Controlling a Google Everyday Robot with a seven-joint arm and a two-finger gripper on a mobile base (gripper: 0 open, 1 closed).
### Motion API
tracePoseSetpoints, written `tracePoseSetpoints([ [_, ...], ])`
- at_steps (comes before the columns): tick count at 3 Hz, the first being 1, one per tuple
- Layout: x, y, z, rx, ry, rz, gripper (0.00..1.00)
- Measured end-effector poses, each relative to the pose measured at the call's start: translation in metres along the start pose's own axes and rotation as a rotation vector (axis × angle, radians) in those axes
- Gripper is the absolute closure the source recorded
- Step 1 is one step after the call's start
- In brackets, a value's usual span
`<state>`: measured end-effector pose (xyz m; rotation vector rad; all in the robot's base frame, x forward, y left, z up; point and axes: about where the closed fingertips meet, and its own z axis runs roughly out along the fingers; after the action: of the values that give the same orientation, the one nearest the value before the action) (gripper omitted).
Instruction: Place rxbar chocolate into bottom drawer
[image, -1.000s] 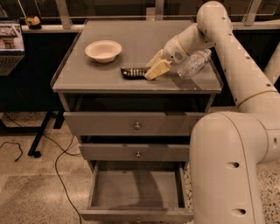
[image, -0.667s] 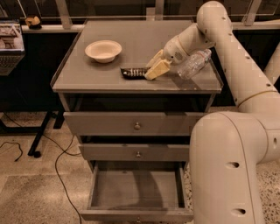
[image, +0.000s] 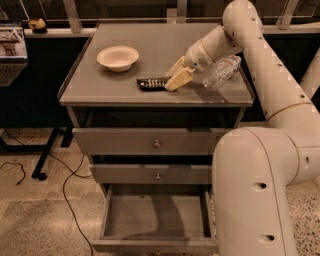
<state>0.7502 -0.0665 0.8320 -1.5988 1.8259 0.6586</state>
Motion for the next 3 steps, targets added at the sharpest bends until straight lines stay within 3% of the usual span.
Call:
tracePoseSetpoints([
  [1,0.008,0.016,-0.011,-0.040,-0.051,-0.012,1.00],
  [3,0.030,0.062,-0.036,-0.065,-0.150,0.016,1.00],
])
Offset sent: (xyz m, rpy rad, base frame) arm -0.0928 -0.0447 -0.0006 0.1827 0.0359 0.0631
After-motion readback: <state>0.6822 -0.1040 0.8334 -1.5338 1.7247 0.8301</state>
